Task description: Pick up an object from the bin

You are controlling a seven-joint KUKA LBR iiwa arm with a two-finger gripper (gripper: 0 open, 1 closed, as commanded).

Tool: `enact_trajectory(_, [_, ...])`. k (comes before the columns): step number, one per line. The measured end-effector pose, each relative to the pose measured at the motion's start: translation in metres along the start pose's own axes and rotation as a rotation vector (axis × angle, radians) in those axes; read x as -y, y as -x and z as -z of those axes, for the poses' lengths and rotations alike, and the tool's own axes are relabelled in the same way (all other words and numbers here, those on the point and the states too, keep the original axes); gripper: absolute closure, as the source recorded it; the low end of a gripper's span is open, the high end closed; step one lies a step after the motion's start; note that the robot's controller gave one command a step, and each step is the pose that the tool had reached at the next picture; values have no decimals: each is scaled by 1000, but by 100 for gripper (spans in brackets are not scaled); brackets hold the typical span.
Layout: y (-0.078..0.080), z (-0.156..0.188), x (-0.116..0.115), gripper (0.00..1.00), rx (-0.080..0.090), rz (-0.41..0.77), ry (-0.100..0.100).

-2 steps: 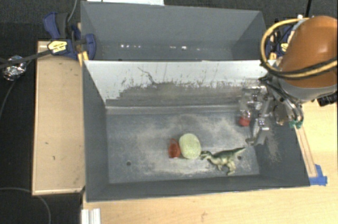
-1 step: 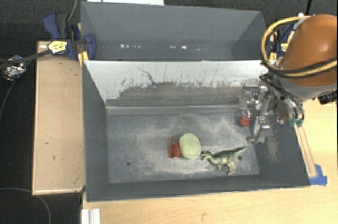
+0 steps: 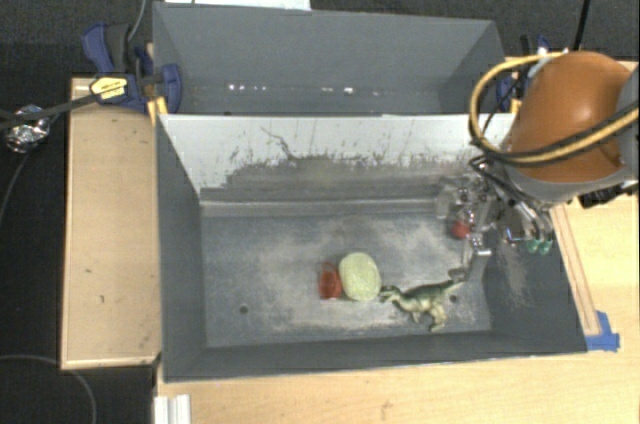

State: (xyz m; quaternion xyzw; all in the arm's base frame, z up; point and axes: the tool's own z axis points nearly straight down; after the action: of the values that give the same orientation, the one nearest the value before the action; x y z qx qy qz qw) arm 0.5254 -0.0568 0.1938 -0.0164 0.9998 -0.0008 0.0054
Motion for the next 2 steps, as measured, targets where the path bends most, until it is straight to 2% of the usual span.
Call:
enact_trajectory(1, [40,-57,-43,0,2,22,0])
enact_trajectory(2, [49,-83,-64,0,-4,15,5])
